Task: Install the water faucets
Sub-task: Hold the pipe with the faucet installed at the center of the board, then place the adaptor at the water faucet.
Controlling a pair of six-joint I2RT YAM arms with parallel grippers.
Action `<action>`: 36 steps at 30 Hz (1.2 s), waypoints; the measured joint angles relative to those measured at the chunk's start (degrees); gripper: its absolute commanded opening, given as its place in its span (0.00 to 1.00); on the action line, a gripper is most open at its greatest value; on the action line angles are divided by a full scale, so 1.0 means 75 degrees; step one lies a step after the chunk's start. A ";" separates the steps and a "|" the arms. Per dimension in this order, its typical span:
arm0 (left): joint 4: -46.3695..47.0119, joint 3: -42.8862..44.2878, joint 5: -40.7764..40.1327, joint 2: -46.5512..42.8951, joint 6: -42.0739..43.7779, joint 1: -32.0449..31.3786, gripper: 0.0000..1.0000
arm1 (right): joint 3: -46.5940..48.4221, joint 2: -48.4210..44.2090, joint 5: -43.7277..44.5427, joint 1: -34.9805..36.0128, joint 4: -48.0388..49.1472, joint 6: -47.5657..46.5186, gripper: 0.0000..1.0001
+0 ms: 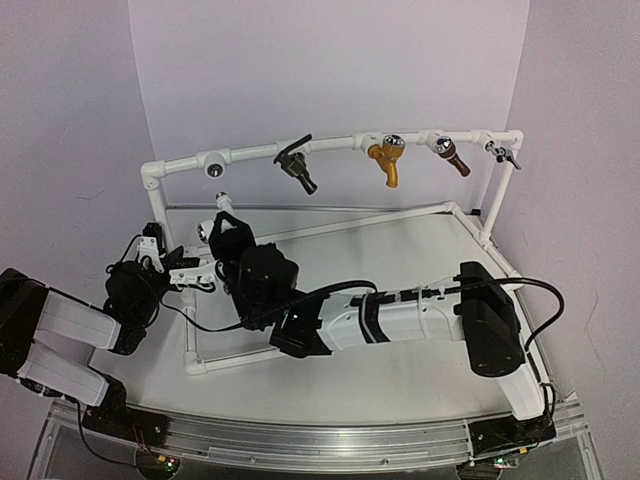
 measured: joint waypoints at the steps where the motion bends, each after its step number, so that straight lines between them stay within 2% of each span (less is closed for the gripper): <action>1: 0.0000 0.0000 0.0000 0.0000 0.0000 0.0002 0.05 | 0.0043 -0.0003 0.0028 0.0064 0.0098 -0.0067 0.00; 5: -0.0007 0.0003 0.0012 0.0000 -0.0006 0.0002 0.05 | 0.0056 -0.0025 0.0137 0.0276 0.0253 -0.0128 0.00; 7: -0.0014 0.0003 0.0019 -0.0002 -0.0009 0.0003 0.01 | 0.0056 -0.0045 0.0149 0.0352 0.0136 0.0040 0.00; 20: -0.0362 0.0058 0.0055 -0.0184 -0.0057 0.0019 0.00 | 0.0726 -0.0316 0.0139 0.0174 -0.1581 0.1460 0.00; 36: -0.0438 0.0058 0.0076 -0.0235 -0.0058 0.0019 0.00 | 0.1693 -0.0352 0.0073 0.0026 -0.2267 0.1631 0.00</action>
